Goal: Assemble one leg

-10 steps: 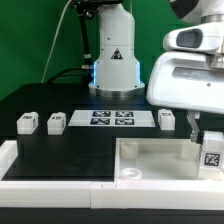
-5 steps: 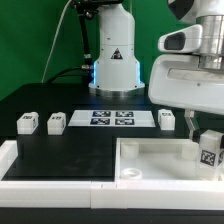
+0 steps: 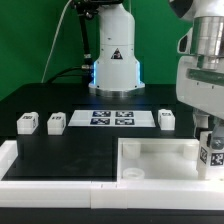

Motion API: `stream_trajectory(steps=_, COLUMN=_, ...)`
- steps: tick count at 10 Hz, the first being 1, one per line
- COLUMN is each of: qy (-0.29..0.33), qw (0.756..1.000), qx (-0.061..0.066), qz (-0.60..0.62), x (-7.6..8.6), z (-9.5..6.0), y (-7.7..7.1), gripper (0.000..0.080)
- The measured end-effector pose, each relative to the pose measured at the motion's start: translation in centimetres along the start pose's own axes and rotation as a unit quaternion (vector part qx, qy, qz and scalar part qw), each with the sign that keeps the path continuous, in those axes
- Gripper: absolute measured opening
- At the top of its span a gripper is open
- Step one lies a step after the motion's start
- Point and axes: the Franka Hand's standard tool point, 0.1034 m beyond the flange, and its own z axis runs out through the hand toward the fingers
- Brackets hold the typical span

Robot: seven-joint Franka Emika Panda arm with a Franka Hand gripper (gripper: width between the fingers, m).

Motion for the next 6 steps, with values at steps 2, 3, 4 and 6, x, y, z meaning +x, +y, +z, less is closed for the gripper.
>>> stream_trajectory(steps=2, qy=-0.006, qw=1.000, qx=-0.004, qz=0.017, x=0.01, z=0.02, y=0.04, gripper=0.0313)
stream_trajectory(steps=3, qy=-0.006, qw=1.000, qx=0.000, qz=-0.007, x=0.06, z=0.12, y=-0.04, gripper=0.0313)
stream_trajectory(steps=4, qy=-0.005, qw=1.000, qx=0.007, qz=-0.015, x=0.12, z=0.18, y=-0.18, gripper=0.0520)
stream_trajectory(steps=6, qy=-0.003, qw=0.993, qx=0.013, qz=-0.120, x=0.23, z=0.24, y=-0.25, gripper=0.0626)
